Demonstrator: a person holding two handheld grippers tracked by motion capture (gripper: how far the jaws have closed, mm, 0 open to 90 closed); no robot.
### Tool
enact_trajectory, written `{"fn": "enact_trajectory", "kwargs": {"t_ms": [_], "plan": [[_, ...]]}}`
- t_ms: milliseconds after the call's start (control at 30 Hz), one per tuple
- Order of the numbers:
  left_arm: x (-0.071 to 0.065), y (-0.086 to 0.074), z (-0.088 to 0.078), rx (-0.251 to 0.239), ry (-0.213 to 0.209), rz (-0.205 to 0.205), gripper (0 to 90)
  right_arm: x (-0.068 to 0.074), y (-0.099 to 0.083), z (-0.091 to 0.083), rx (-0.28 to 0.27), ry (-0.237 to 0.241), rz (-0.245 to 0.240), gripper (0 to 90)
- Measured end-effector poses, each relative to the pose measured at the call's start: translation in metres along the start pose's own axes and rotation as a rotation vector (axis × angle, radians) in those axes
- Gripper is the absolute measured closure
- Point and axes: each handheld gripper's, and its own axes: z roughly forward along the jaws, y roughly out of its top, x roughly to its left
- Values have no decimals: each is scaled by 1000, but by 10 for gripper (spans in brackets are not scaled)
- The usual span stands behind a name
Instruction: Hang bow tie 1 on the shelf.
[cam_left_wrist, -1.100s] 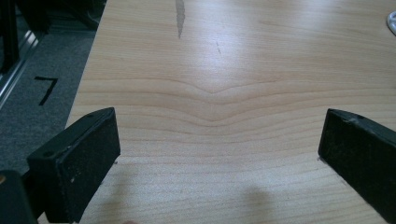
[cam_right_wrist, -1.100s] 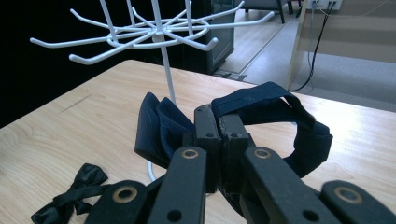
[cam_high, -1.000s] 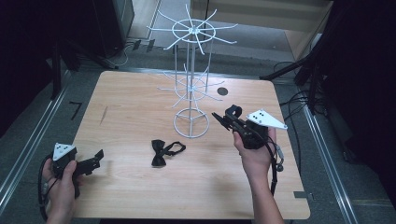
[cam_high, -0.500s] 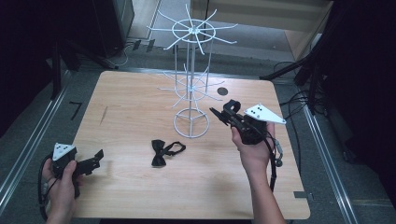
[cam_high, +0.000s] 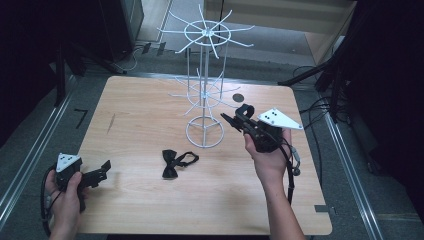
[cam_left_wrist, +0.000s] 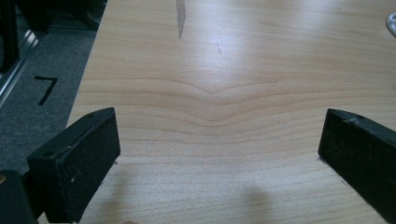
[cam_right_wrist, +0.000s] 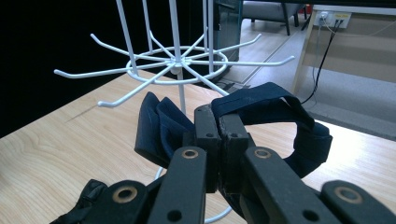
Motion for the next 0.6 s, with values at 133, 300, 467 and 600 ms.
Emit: {"fn": "enact_trajectory", "kwargs": {"t_ms": [133,300,467,600], "plan": [[0,0,0,1,0,0,0,2,2,1,-3,3,-6,898],[0,0,0,1,0,-1,0,3,4,2,-10,4,-13,898],[0,0,0,1,-1,-1,0,5,7,4,-11,5,-19,898],[0,0,0,1,-1,0,0,5,8,8,-3,7,-27,898]]}}
